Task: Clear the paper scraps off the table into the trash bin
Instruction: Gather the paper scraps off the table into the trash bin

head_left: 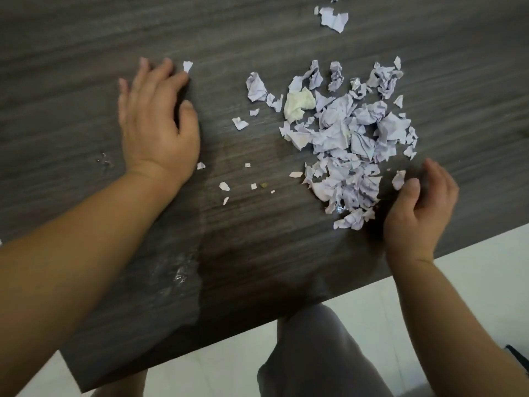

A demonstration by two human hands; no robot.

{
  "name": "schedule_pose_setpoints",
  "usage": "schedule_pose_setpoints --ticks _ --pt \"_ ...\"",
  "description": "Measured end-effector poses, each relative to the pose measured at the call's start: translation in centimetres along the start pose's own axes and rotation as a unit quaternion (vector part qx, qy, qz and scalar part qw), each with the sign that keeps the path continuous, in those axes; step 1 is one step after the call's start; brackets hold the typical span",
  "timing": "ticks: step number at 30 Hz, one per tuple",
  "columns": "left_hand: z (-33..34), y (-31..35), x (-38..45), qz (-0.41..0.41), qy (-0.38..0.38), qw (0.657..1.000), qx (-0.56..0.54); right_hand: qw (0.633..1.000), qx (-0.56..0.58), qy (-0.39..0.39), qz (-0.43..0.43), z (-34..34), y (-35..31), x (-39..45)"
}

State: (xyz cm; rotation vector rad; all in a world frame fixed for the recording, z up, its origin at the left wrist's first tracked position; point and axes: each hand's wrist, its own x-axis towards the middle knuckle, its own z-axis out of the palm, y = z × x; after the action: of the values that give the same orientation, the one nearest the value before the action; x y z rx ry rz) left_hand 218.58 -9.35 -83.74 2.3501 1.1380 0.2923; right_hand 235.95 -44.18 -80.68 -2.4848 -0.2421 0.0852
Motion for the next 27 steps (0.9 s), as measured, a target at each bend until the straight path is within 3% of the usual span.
schedule_pose_setpoints --ticks 7,10,14,18,23,27 --pt "3.2 5.3 -5.5 0.071 -0.039 0.992 -0.097 0.991 0.045 -0.065 -0.105 3.7 -1.3 -2.3" --pt "3.5 5.8 -7.3 0.096 -0.060 0.974 -0.199 0.981 0.071 -0.098 -0.152 5.7 -3.5 -2.4" --pt "1.7 3.6 -7.3 0.095 -0.018 0.952 -0.291 0.957 0.087 -0.141 -0.237 7.8 -5.6 -2.5" --pt "-1.0 -1.2 -7.1 0.131 0.025 0.977 -0.164 0.934 0.063 -0.157 -0.316 9.0 -7.5 -3.4" --pt "-1.2 -2.8 -9.1 0.139 -0.027 0.990 0.003 0.929 -0.009 -0.093 -0.358 9.4 -9.0 -1.3" --pt "-1.0 -2.8 -8.9 0.149 -0.032 0.988 0.026 0.879 -0.069 -0.177 -0.437 10.4 -9.1 -0.8"
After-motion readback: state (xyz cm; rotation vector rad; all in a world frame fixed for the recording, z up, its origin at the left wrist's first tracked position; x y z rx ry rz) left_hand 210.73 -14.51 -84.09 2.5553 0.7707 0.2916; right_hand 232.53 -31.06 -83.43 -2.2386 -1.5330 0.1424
